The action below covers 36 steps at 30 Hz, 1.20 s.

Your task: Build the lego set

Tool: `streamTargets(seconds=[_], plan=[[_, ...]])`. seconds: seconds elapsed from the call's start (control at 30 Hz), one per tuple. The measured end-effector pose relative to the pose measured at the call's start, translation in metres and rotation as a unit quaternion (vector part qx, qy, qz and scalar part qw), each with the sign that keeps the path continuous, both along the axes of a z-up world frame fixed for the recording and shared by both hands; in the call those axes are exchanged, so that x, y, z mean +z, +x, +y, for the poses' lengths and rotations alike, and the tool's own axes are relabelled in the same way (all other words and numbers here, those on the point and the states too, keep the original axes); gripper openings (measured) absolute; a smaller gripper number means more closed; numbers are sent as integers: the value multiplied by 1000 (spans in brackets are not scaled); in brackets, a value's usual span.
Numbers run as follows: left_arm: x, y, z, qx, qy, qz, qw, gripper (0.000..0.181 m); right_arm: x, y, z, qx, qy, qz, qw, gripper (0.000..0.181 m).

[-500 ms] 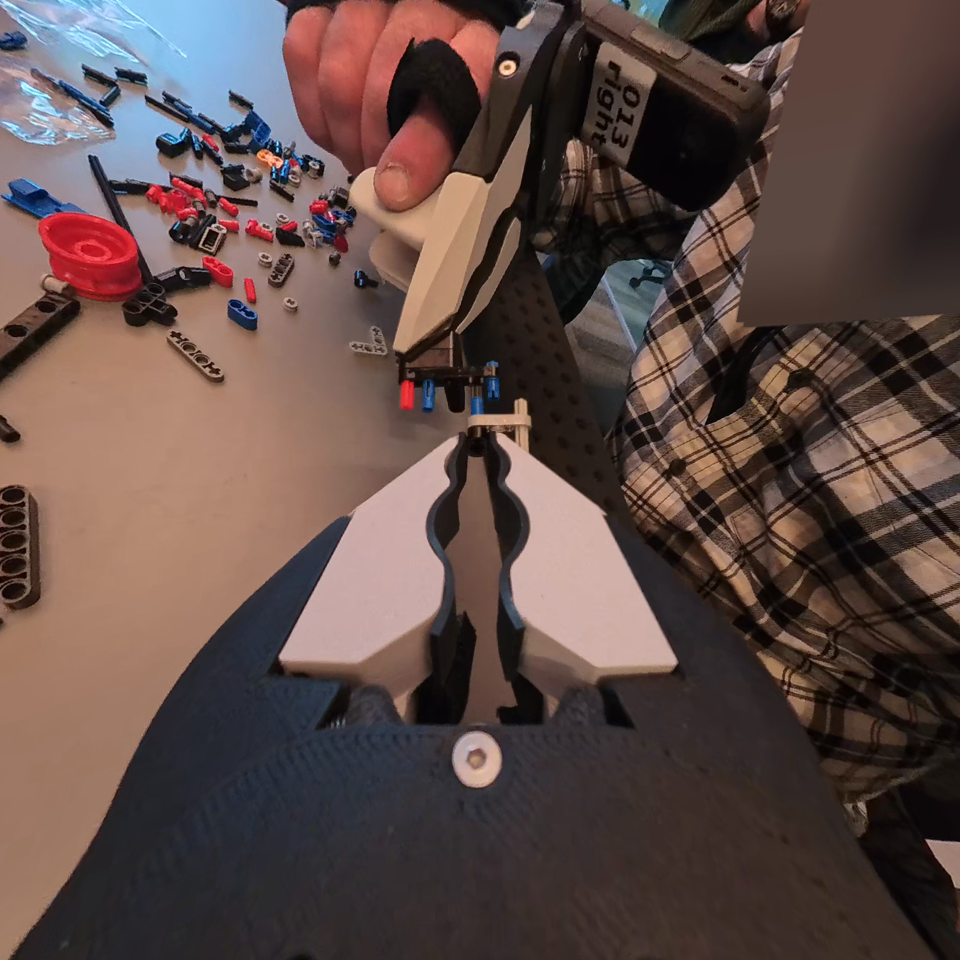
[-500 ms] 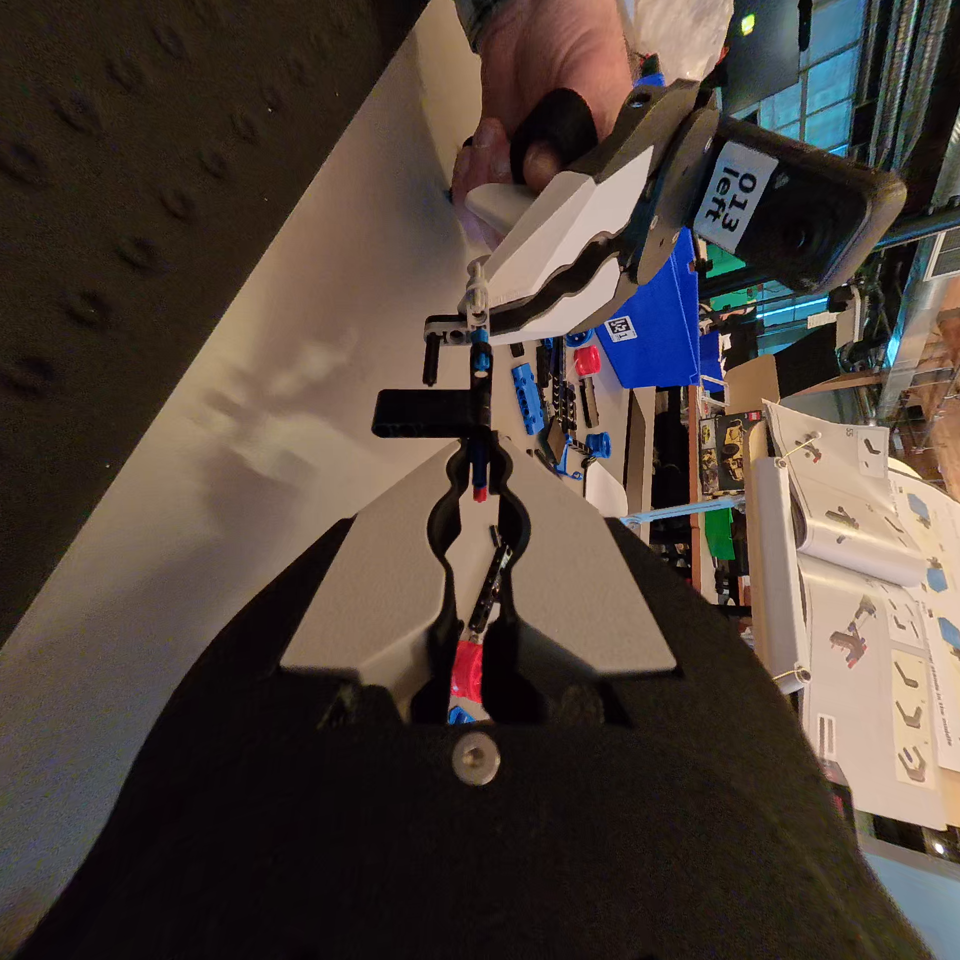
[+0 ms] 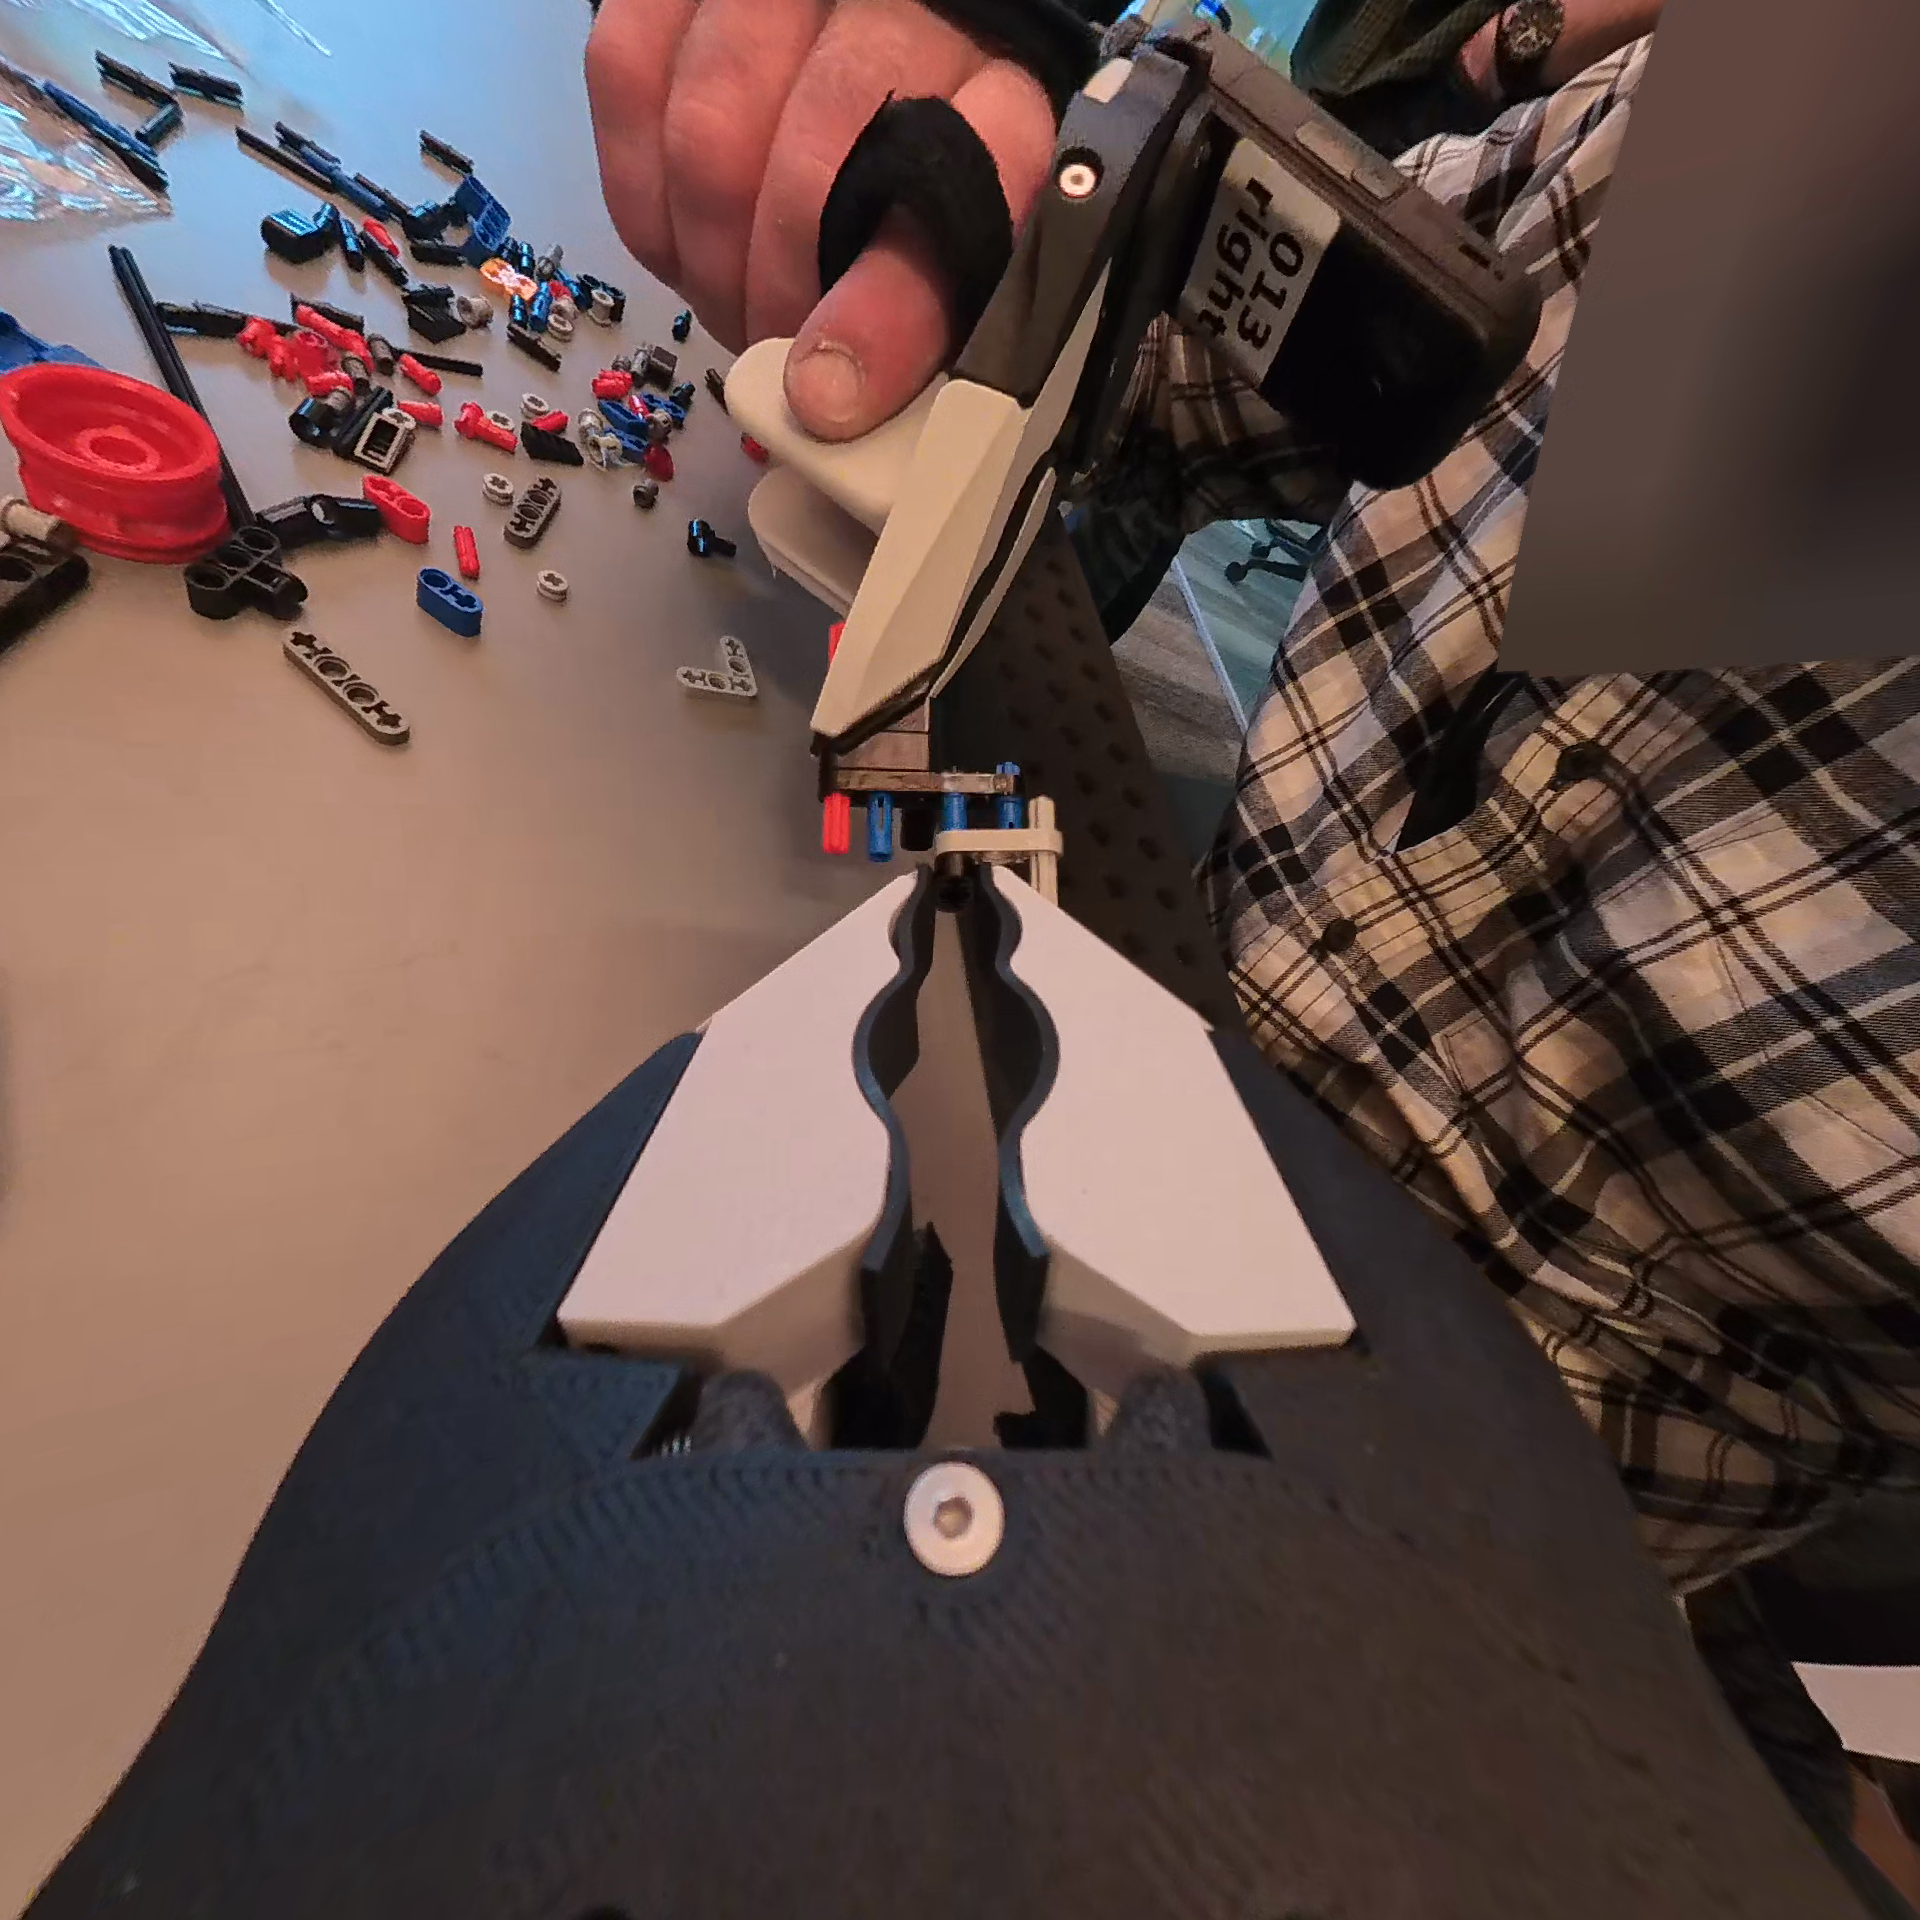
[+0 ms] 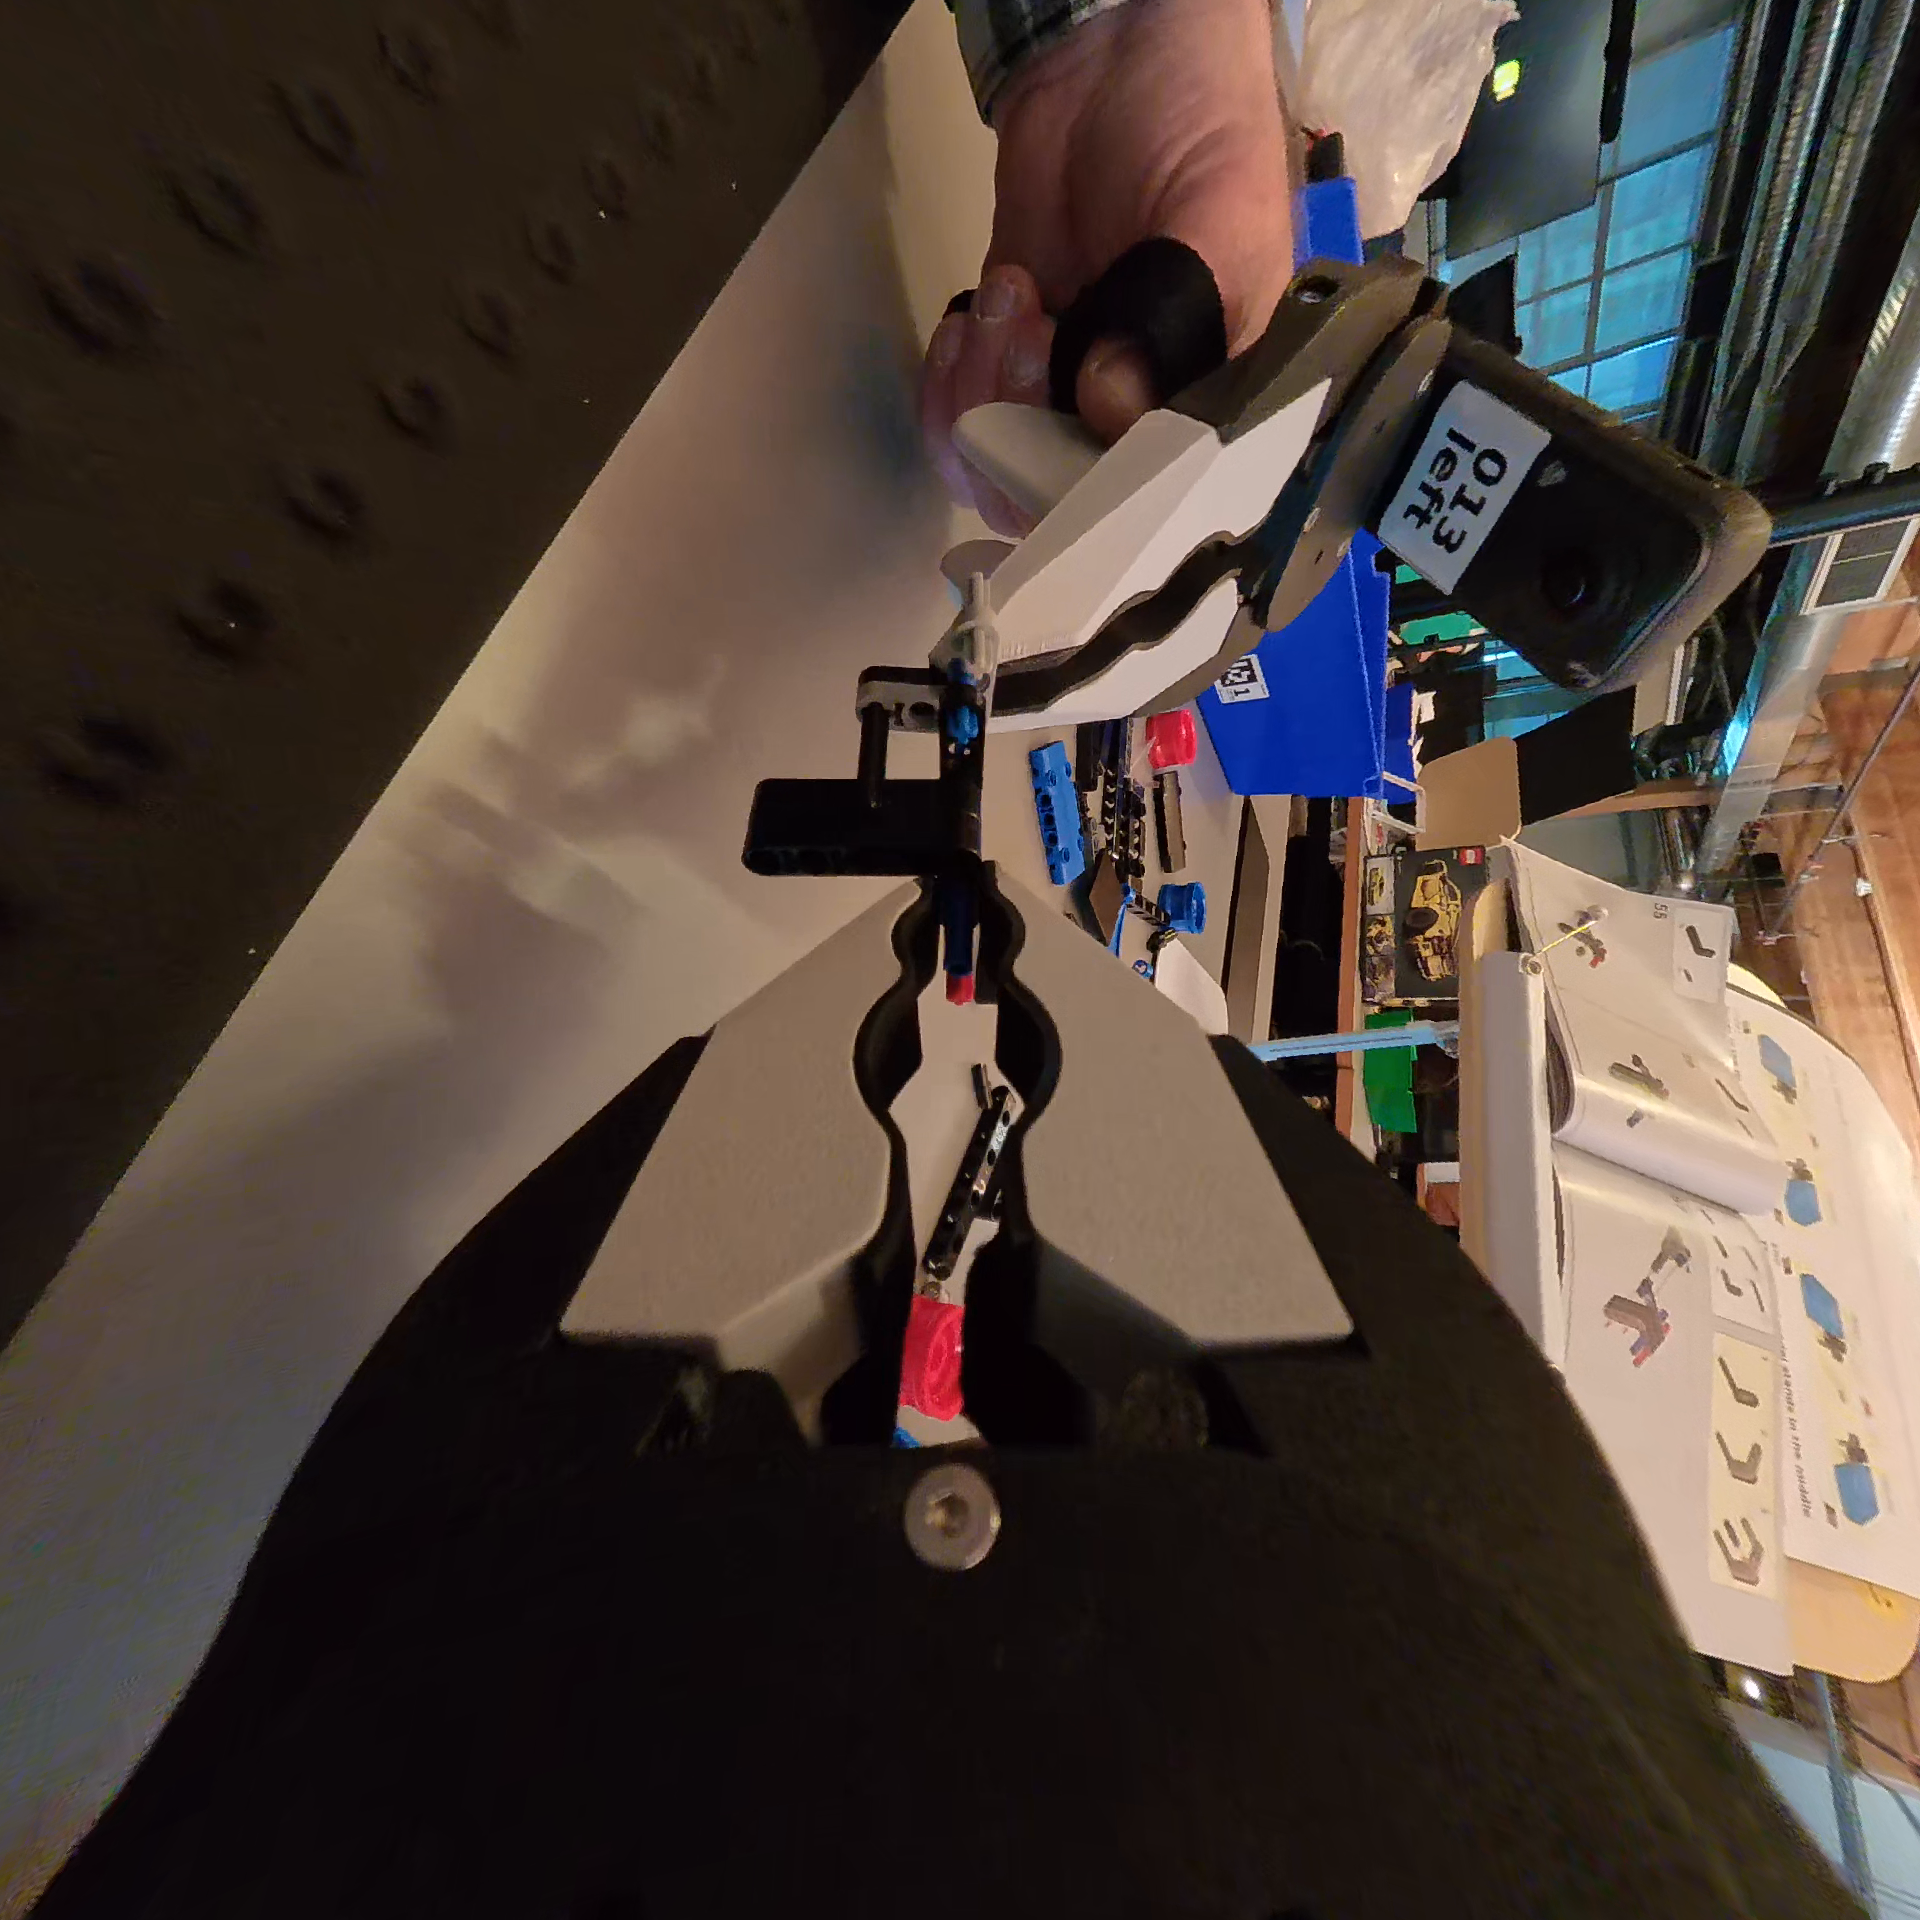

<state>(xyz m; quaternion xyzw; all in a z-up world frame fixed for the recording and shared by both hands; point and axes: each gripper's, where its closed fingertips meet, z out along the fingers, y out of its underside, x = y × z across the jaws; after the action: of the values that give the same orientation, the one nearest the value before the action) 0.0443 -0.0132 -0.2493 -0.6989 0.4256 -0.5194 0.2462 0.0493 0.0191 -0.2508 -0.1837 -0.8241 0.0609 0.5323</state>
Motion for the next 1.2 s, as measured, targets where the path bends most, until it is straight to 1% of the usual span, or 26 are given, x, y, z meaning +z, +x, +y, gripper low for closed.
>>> streamTargets(seconds=[0.57,1.0,1.2], plan=[[0,0,-2,-9,-19,-11,1000,5,1,-1,-2,1,9,5,1000,5],[-1,1,-2,-14,-15,0,1000,5,-1,-1,0,-4,10,0,1000,5],[-3,-1,-1,-7,-17,3,1000,5,-5,-1,1,-8,6,-6,1000,5]])
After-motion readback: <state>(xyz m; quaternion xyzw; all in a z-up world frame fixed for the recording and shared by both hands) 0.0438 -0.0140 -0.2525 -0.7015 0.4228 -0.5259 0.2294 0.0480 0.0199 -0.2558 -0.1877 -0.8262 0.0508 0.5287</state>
